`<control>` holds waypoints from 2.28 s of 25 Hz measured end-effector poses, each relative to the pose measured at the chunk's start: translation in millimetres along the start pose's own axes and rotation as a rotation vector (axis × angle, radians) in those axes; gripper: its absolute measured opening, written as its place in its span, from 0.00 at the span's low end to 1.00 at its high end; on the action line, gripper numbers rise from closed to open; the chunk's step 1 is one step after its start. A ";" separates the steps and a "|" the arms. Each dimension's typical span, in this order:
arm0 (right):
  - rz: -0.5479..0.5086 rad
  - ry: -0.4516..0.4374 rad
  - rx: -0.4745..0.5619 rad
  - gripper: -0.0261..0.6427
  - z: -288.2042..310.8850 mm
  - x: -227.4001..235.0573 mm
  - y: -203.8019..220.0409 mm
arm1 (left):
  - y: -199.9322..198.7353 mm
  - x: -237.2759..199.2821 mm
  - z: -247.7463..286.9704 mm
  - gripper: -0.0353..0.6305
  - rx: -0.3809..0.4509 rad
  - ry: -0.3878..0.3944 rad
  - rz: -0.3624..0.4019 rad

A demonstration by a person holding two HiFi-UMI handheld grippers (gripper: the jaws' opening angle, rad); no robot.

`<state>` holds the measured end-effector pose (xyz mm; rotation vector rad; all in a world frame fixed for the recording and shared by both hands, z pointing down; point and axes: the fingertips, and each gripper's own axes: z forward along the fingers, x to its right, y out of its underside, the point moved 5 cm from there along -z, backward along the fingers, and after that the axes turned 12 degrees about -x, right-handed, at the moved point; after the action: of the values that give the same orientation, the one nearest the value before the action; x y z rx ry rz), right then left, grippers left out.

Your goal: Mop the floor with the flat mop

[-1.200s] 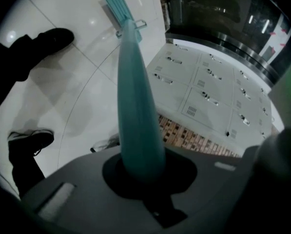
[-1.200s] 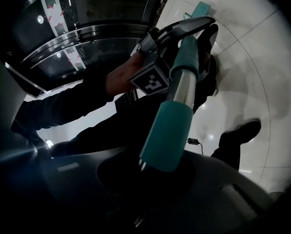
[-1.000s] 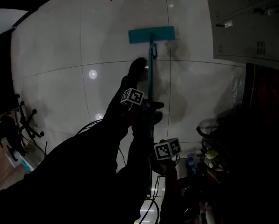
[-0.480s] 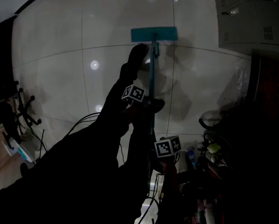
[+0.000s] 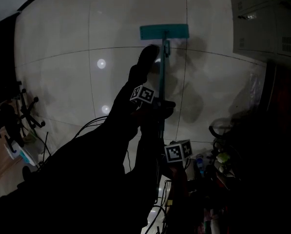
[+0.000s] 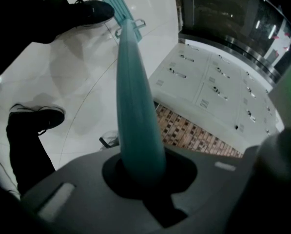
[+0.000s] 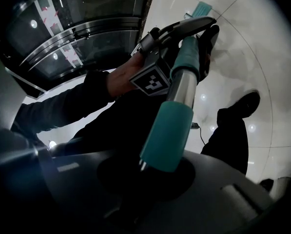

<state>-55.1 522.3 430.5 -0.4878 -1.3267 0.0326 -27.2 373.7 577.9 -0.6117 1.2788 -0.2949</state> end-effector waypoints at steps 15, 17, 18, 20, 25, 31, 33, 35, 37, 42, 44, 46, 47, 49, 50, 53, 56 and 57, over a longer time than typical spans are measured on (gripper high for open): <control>0.022 -0.022 0.038 0.12 -43.7 -74.1 -167.5 | -139.4 102.1 -62.7 0.12 -0.033 -0.005 -0.006; 0.021 -0.016 0.042 0.12 -53.3 -81.9 -193.3 | -162.3 117.8 -68.8 0.12 -0.047 -0.007 -0.006; 0.021 -0.014 0.045 0.12 -58.3 -85.5 -206.9 | -174.8 125.7 -71.7 0.12 -0.051 -0.006 -0.005; 0.023 -0.011 0.051 0.12 -68.1 -92.7 -234.2 | -200.2 141.7 -77.8 0.12 -0.052 -0.001 -0.003; 0.016 -0.017 0.065 0.12 -89.3 -113.2 -300.9 | -260.0 179.4 -97.3 0.12 -0.061 -0.005 0.013; 0.005 -0.018 0.088 0.12 -109.9 -131.8 -374.7 | -326.2 218.7 -118.6 0.12 -0.053 0.008 0.026; -0.001 -0.015 0.094 0.12 -114.2 -135.9 -395.0 | -344.4 228.7 -125.6 0.12 -0.050 0.010 0.036; -0.006 -0.007 0.096 0.12 -118.0 -137.4 -411.2 | -360.0 236.3 -130.4 0.12 -0.039 0.015 0.044; -0.008 0.003 0.095 0.12 -122.0 -137.4 -423.9 | -373.1 241.5 -133.6 0.12 -0.026 0.019 0.052; -0.042 0.027 0.081 0.12 -131.0 -134.7 -438.9 | -389.7 250.9 -135.7 0.12 0.005 0.025 0.069; -0.040 0.024 0.082 0.12 -131.2 -138.0 -436.5 | -387.7 253.6 -135.6 0.12 0.017 0.034 0.076; -0.041 0.019 0.087 0.12 -129.0 -141.0 -426.5 | -378.2 254.9 -134.0 0.12 0.022 0.040 0.083; -0.044 0.017 0.091 0.12 -126.9 -141.8 -418.6 | -370.3 254.6 -132.5 0.12 0.022 0.040 0.085; -0.050 0.016 0.097 0.12 -121.1 -141.2 -398.5 | -351.0 250.5 -128.1 0.12 0.014 0.034 0.093; -0.053 0.017 0.099 0.12 -118.0 -140.0 -386.8 | -340.1 246.9 -125.0 0.12 0.010 0.032 0.097; -0.050 0.035 0.096 0.12 -109.5 -132.6 -345.9 | -303.2 231.6 -112.7 0.12 0.004 0.027 0.102; -0.052 0.036 0.085 0.12 -95.2 -121.5 -298.0 | -259.4 208.5 -99.3 0.12 -0.001 0.021 0.096; -0.051 0.042 0.077 0.12 -89.6 -117.4 -280.3 | -243.2 199.7 -94.9 0.12 -0.005 0.018 0.093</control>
<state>-71.8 206.6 409.0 -0.3875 -1.2915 0.0315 -31.3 46.9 543.2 -0.5527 1.3218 -0.2208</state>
